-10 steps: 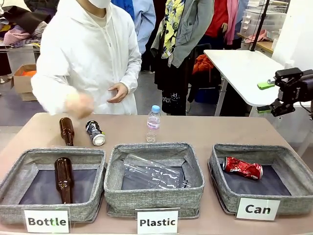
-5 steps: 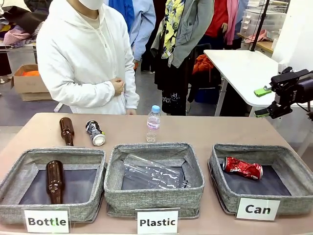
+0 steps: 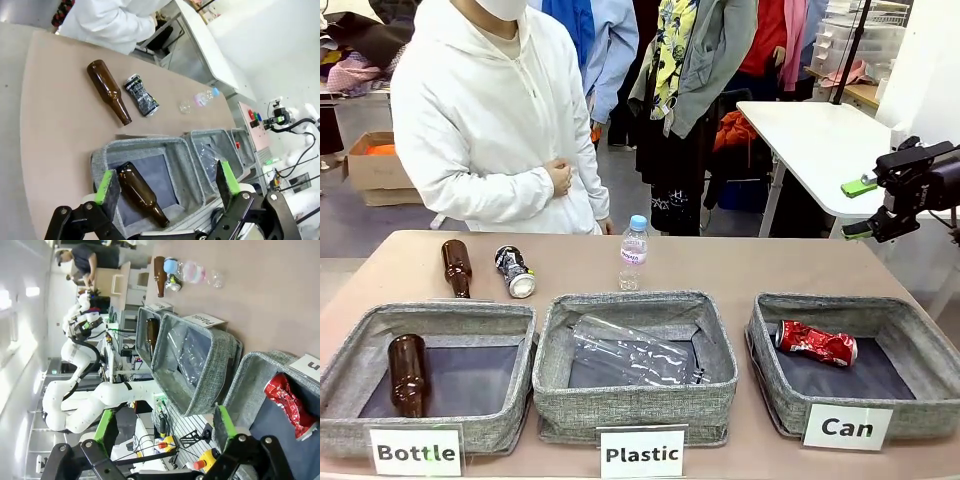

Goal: Sort the can waste into the basket.
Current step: Pick up the can waste from the table and place it in the right Fabric basket.

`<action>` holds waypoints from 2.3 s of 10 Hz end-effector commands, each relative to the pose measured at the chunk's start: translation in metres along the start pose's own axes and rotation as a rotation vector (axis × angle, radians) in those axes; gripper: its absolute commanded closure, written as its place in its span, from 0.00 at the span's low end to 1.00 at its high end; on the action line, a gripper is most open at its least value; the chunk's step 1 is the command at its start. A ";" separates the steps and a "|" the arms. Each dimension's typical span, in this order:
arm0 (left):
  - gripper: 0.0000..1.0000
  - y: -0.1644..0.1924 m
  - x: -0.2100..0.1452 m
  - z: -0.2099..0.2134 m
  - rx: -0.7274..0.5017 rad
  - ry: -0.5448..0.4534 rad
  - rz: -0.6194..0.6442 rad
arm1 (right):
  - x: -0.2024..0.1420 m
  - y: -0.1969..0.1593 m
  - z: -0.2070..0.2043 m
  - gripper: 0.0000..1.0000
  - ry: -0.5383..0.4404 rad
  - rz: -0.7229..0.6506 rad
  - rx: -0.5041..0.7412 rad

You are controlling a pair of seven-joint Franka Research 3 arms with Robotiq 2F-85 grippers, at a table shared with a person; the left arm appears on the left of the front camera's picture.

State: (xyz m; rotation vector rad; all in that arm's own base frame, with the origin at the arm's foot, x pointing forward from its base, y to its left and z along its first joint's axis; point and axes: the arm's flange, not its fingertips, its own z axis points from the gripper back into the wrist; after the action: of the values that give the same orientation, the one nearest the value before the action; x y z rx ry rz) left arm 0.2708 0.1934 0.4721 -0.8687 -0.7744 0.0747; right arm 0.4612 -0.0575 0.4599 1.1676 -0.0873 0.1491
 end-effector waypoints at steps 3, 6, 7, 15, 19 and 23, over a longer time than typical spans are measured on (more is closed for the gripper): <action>0.00 0.009 -0.005 0.015 0.008 -0.039 0.022 | 0.001 0.002 0.003 0.00 0.004 0.020 -0.003; 0.00 0.009 -0.005 0.015 0.008 -0.039 0.022 | 0.001 0.002 0.003 0.00 0.004 0.020 -0.003; 0.00 0.009 -0.005 0.015 0.008 -0.039 0.022 | 0.001 0.002 0.003 0.00 0.004 0.020 -0.003; 0.00 -0.087 0.109 -0.129 0.605 0.249 -0.175 | 0.001 0.002 0.003 0.00 0.004 0.020 -0.003; 0.00 -0.097 0.106 -0.172 0.657 0.220 -0.257 | 0.001 0.002 0.003 0.00 0.004 0.020 -0.003; 0.00 -0.098 0.098 -0.220 0.552 0.306 -0.251 | 0.001 0.002 0.003 0.00 0.004 0.020 -0.003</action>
State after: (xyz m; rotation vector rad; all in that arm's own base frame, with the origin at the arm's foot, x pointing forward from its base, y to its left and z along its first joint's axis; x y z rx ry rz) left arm 0.4477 0.0274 0.5190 -0.1868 -0.5582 -0.0630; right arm 0.4612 -0.0576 0.4599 1.1673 -0.0874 0.1490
